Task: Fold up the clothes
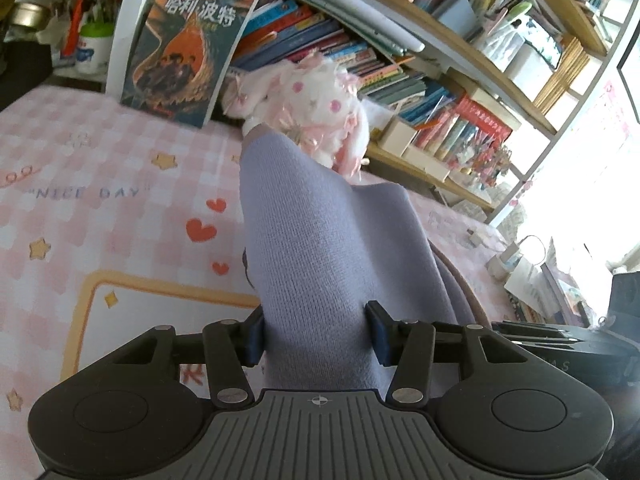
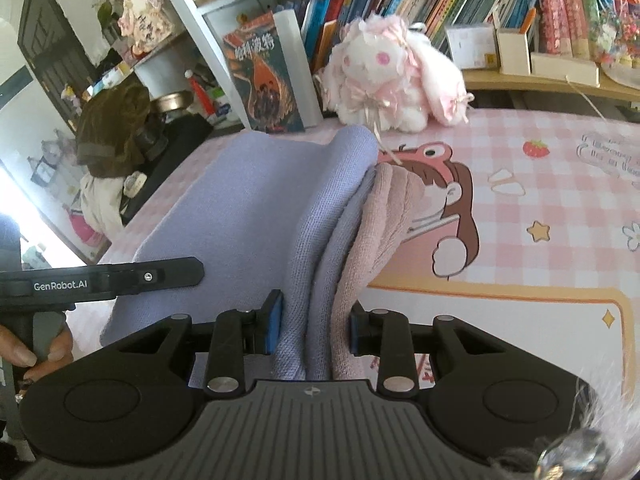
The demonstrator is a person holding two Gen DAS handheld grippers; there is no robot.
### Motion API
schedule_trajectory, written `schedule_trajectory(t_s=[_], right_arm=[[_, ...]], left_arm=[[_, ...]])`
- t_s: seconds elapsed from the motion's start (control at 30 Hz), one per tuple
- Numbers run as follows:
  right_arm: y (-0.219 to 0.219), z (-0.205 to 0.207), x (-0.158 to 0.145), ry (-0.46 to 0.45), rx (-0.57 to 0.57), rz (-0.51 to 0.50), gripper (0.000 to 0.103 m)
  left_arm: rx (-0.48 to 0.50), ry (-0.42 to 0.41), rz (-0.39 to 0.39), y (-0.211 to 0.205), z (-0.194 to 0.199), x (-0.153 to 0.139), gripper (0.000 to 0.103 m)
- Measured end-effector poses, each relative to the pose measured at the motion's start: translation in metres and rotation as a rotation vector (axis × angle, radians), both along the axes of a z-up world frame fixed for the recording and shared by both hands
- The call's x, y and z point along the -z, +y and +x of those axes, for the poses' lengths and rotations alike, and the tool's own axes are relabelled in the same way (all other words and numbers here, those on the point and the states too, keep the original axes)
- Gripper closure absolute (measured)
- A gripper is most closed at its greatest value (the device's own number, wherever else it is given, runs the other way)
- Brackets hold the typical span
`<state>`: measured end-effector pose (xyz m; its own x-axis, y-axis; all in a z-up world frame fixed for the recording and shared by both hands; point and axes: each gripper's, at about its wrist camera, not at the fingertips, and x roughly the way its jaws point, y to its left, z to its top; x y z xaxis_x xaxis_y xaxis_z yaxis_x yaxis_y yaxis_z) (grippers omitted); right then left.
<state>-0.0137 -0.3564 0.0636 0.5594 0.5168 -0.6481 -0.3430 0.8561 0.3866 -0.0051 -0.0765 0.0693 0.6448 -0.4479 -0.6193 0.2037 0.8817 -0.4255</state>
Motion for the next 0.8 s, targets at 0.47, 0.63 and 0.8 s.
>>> schedule_trajectory(t_s=[0.47,0.63,0.8], right_arm=[[0.077,0.026,-0.007,-0.036,0.095,-0.028,0.074],[0.111,0.049,-0.004,-0.058,0.098,-0.049,0.074],[0.136,0.081,0.002,-0.087,0.102,-0.073,0.074]], left_arm=[[0.084,-0.04,-0.005,0.07,0.05,-0.003,0.054],[0.092,-0.043,-0.02,0.101,0.08,0.003,0.054],[0.083,-0.04,-0.039,0.119,0.114,0.012,0.054]])
